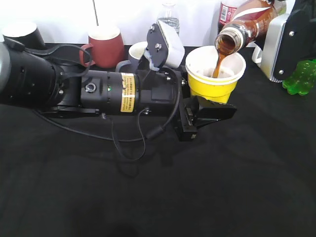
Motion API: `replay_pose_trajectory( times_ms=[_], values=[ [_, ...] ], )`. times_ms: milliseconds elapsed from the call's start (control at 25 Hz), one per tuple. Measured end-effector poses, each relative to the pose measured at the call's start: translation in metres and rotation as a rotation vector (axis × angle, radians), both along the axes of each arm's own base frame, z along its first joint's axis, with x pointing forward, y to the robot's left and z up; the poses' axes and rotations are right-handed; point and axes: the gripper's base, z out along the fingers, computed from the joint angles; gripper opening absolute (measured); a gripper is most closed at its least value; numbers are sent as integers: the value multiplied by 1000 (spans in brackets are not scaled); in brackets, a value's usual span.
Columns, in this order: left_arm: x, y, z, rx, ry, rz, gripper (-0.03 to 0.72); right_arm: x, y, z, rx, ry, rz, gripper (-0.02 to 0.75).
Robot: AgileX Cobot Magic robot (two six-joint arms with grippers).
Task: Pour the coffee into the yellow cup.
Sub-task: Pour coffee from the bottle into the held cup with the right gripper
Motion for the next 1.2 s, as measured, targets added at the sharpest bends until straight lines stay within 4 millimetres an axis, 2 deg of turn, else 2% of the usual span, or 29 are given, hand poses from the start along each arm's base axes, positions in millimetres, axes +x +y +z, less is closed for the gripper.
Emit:
replay_pose_trajectory(
  times_ms=[400,840,1040,1200],
  values=[
    [-2,0,-2,29,-16,-28,440,0,0,0,-32,-25,3,538],
    [-2,0,-3,32,-17,-28,440,1,-1,1,7,-15,-19,538],
    [0,0,-1,10,1,0,440,1,-1,2,246,158,-46,538],
    [8,7,0,4,6,32,440,1,-1,2,678,472,-94,538]
  ],
)
